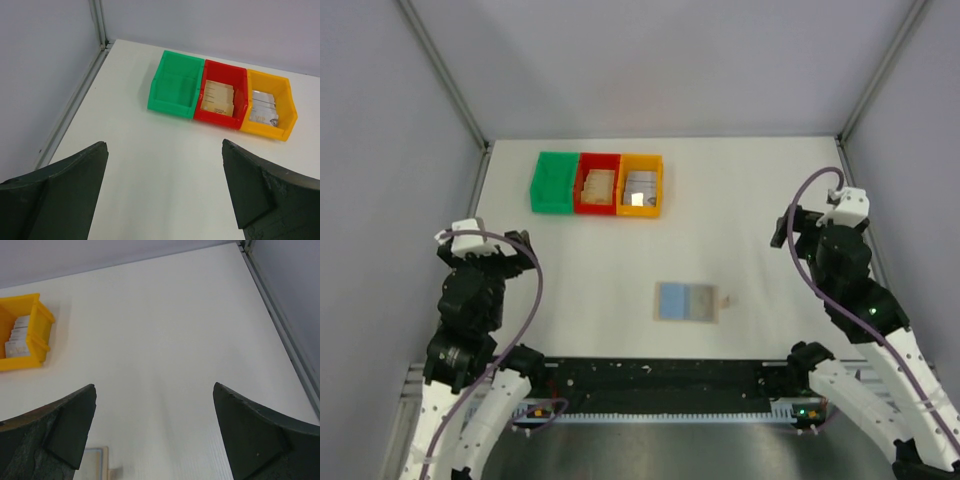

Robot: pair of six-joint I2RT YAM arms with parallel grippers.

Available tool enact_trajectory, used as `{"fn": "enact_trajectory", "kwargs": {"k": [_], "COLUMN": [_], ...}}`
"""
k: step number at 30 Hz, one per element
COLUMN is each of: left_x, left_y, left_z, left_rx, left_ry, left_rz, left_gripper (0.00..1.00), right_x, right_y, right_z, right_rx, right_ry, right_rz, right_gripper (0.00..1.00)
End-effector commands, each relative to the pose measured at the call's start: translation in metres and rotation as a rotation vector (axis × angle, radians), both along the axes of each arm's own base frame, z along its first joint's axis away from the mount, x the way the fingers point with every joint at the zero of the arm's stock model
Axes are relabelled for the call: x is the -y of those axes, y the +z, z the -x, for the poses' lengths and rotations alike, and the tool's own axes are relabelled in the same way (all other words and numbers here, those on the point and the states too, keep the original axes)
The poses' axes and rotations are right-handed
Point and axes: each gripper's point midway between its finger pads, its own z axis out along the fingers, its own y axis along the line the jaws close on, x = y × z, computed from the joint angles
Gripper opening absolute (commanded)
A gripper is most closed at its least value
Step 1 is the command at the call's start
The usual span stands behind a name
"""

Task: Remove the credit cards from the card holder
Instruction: Reset both arms

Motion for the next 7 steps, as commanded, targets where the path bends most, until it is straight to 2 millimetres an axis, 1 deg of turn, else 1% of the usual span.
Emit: {"fn": "enact_trajectory", "kwargs": {"k": [1,7], "left_x": [0.0055,0.009], "left_y": [0.0064,0.0088], "left_z": [0.0003,0.0001], "left_rx": [0.038,0.047], "left_ry": [-0.034,-0.054], "left_rz": [-0.008,-0.012], "left_gripper": [1.0,1.0], "right_x": [0.0036,0.0078], "right_y": [0.0304,0.0355], "right_z": [0.0061,0.0086], "right_rx": [0.073,0.085], "right_ry": [0.008,-0.008], "right_rz": [-0.027,-0.024], "right_gripper": [0.98,0.98]}}
